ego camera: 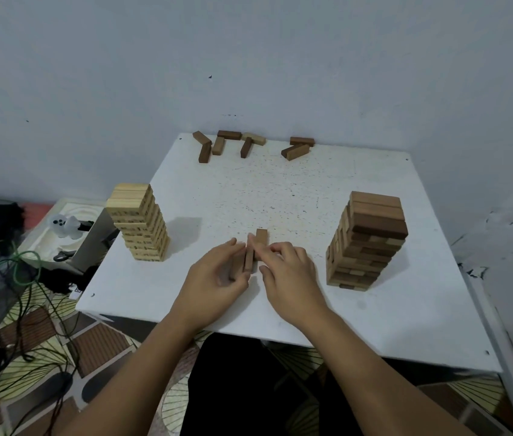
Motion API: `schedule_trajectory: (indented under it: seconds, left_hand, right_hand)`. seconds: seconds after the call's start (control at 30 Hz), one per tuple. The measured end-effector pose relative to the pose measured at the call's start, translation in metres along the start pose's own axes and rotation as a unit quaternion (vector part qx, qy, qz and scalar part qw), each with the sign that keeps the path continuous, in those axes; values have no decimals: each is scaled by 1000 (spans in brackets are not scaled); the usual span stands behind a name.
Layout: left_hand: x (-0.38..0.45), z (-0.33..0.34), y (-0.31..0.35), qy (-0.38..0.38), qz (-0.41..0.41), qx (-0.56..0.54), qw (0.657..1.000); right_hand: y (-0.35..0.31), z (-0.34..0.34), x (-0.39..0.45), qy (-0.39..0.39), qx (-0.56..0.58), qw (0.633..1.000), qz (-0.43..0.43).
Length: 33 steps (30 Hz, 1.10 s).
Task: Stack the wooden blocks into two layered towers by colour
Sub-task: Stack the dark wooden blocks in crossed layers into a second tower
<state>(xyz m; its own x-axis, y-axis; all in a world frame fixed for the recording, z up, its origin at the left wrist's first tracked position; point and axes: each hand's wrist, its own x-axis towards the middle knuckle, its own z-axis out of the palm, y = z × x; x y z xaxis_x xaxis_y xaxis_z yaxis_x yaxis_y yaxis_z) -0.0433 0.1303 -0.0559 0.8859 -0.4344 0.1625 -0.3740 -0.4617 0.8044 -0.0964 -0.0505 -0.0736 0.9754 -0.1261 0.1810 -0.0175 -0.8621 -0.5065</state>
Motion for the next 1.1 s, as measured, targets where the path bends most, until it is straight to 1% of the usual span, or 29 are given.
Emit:
schedule_trajectory:
  seconds: [0.07, 0.13, 0.2, 0.27, 0.43, 0.5, 0.67, 0.73, 0.93, 1.1]
  left_hand:
    - [-3, 4, -7, 32, 11, 47, 998]
    - [-4, 6, -9, 46, 1, 60, 997]
    - [-3, 5, -8, 40, -7, 63, 997]
    - [-2, 3, -8, 27, -4, 65, 997]
    - [-1, 5, -8, 39, -11, 64, 997]
    - [-1, 5, -8, 46, -13, 61, 997]
    - [-1, 6, -10, 45, -18, 51, 998]
    - [0, 7, -12, 49, -13, 53, 997]
    - [0, 7, -12, 49, -20, 48, 997]
    - [0, 7, -12, 47, -28, 54, 997]
  right_hand:
    - [5, -1, 1, -12, -17, 1000, -14]
    - [8, 0, -2, 1, 6, 1000, -16]
    - [10, 2, -5, 28, 47, 999, -4]
    - [10, 2, -8, 42, 61, 997, 7]
    - [7, 1, -10, 11, 23, 1000, -16]
    - [8, 4, -9, 21, 17, 1000, -17]
    - [13, 6, -9, 42, 48, 998, -22]
    - [13, 5, -8, 50, 69, 996, -12]
    - [12, 1, -9, 34, 131, 990, 27]
    - [10, -1, -8, 25, 138, 989, 56]
